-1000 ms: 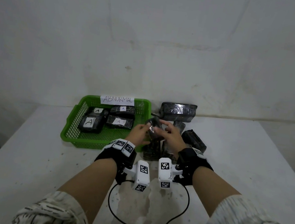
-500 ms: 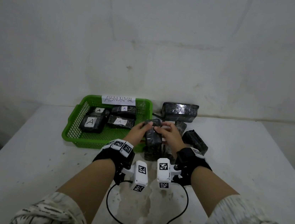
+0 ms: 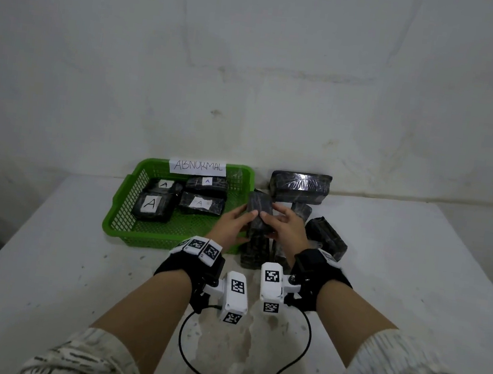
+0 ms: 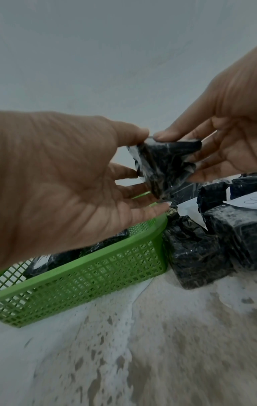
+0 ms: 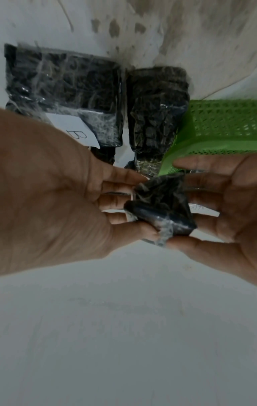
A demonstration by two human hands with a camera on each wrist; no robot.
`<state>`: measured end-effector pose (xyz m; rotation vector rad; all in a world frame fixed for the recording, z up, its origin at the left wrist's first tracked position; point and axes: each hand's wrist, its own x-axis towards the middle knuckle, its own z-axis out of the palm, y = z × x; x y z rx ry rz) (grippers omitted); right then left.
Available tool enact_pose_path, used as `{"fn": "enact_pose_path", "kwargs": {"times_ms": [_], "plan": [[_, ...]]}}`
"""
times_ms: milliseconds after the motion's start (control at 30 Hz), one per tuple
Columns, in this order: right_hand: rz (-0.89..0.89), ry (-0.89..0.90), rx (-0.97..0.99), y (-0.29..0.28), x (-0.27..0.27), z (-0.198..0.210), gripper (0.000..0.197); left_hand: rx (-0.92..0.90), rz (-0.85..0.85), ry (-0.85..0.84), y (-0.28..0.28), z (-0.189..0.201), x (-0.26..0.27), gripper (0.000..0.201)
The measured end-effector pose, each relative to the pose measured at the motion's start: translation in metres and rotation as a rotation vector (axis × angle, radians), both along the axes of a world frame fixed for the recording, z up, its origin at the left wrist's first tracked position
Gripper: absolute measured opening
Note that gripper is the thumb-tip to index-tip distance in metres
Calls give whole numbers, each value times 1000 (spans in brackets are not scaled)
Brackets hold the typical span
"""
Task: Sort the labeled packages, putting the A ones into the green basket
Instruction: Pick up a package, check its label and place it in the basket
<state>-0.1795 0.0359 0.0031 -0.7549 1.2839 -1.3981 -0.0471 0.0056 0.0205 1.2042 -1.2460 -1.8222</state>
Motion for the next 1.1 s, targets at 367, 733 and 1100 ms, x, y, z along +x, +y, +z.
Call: {"fn": "enact_pose_path", "kwargs": {"times_ms": [367, 733, 1100], "plan": [[71, -50, 11, 5, -2, -3, 54, -50, 84, -7, 0, -1, 2, 35], [90, 31, 40, 3, 0, 4, 20, 52, 4, -38, 0, 9, 3, 41], [48, 242, 40, 2, 2, 0, 24, 3, -42, -166, 4, 8, 1, 38]]}}
